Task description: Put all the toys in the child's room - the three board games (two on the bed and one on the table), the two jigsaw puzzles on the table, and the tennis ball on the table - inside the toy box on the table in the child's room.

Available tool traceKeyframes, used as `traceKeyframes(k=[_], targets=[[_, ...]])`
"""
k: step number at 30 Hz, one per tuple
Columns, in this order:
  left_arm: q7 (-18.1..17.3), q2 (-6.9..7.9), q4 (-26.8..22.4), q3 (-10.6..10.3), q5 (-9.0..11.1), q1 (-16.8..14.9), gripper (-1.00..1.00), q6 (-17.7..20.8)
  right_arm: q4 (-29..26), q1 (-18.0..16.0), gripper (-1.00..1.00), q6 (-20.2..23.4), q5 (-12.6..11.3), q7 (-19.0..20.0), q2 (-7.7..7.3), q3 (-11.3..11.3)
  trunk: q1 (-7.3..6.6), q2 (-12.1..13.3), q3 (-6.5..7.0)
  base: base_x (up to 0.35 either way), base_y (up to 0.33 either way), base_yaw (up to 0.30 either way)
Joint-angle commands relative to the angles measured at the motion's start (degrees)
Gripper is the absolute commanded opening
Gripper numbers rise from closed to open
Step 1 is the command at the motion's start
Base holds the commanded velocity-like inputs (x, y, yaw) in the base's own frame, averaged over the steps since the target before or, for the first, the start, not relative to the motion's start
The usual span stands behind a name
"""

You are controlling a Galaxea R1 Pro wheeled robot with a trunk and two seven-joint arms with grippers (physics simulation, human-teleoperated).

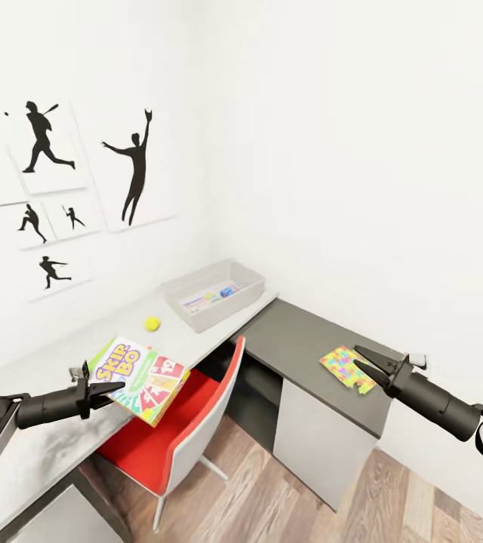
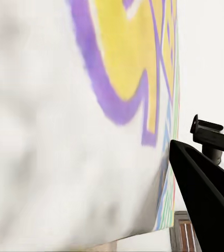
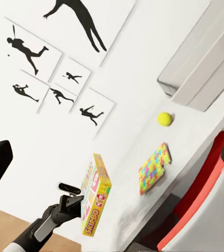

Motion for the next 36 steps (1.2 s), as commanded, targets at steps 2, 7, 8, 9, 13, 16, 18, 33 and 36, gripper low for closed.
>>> traceKeyframes(k=[2, 7, 8, 9, 13, 16, 18, 33, 36], targets=[[-0.3, 0.02, 0.0, 0.0, 0.0, 0.0, -1.00, 0.6, 0.0, -0.1, 1.00, 0.3, 0.3, 0.3, -0.01, -0.1, 0.07, -0.1, -0.12, 0.313, 0.000, -0.263], [-0.3, 0.01, 0.0, 0.0, 0.0, 0.0, -1.00, 0.5, 0.0, -0.1, 1.00, 0.4, 0.3, 0.3, -0.04, -0.1, 0.07, -0.1, -0.12, 0.170, 0.000, -0.274], [-0.3, 0.01, 0.0, 0.0, 0.1, 0.0, -1.00, 0.5, 0.0, -0.1, 1.00, 0.4, 0.3, 0.3, -0.04, -0.1, 0.07, -0.1, -0.12, 0.037, 0.000, -0.278], [-0.3, 0.01, 0.0, 0.0, 0.1, 0.0, -1.00, 0.5, 0.0, -0.1, 1.00, 0.4, 0.3, 0.3, -0.02, -0.1, 0.07, -0.1, -0.12, 0.023, 0.000, -0.278], [-0.3, 0.01, 0.0, 0.0, 0.1, 0.0, -1.00, 0.5, 0.0, -0.1, 1.00, 0.3, 0.2, 0.3, 0.03, -0.1, 0.07, -0.1, -0.12, 0.010, 0.000, -0.279], [-0.3, 0.01, 0.0, 0.0, 0.1, 0.0, -1.00, 0.5, 0.0, -0.1, 1.00, 0.3, 0.3, 0.3, 0.04, -0.1, 0.07, -0.1, -0.12, 0.002, 0.000, -0.279], [-0.3, 0.01, 0.0, 0.0, 0.1, 0.0, -1.00, 0.5, 0.0, -0.1, 1.00, 0.3, 0.3, 0.3, 0.05, 0.0, 0.07, -0.1, -0.12, 0.001, 0.000, -0.279], [-0.3, 0.01, 0.0, 0.0, 0.2, 0.0, -1.00, 0.5, -0.1, -0.1, 1.00, 0.3, 0.3, 0.3, 0.14, 0.1, 0.07, -0.1, -0.12, 0.094, 0.000, -0.056], [-0.3, 0.04, 0.0, 0.1, 0.2, 0.0, -1.00, 0.5, -0.1, -0.1, 1.00, 0.3, 0.3, 0.3, 0.14, 0.1, 0.07, -0.1, -0.12, 0.004, 0.000, 0.133]])
